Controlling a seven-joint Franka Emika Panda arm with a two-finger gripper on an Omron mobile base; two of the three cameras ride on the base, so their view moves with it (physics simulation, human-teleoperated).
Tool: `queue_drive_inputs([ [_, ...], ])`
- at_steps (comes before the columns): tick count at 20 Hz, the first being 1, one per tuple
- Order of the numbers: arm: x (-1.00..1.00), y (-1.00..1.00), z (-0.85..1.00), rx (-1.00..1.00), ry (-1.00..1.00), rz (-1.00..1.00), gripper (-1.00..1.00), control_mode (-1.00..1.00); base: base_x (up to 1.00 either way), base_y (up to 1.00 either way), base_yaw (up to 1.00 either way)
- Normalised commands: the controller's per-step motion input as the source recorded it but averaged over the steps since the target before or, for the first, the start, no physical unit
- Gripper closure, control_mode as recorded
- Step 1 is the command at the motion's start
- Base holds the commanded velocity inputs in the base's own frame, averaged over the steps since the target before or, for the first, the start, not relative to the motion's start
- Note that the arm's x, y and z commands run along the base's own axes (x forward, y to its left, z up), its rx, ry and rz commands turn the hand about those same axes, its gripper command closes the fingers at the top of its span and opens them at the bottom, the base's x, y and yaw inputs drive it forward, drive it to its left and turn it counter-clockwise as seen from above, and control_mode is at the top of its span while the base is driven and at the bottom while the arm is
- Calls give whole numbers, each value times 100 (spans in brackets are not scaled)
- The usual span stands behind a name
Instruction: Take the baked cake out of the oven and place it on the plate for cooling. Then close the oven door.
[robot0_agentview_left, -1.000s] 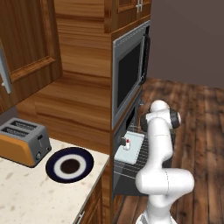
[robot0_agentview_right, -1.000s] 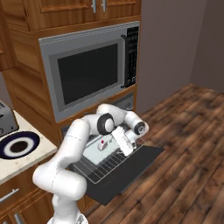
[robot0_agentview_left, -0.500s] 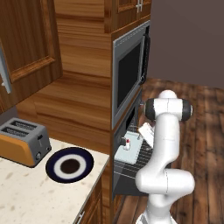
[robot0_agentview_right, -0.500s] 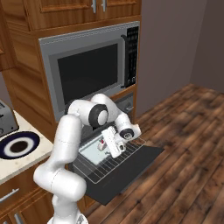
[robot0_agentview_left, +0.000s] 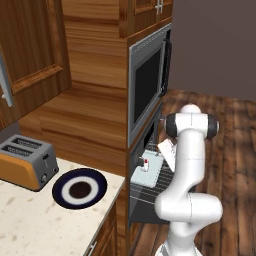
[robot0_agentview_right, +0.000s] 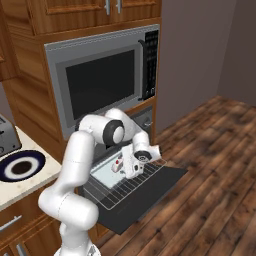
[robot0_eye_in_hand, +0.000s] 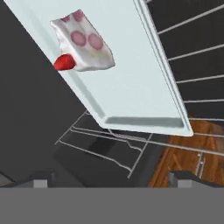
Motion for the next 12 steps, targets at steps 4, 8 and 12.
queue_drive_inputs([
  [4,42,0,-20,0,23,-6,-100,-100,0,0,0],
  [8,39,0,-9,0,24,0,-100,-100,0,0,0],
  [12,30,0,-36,1,21,0,-100,-100,0,0,0],
])
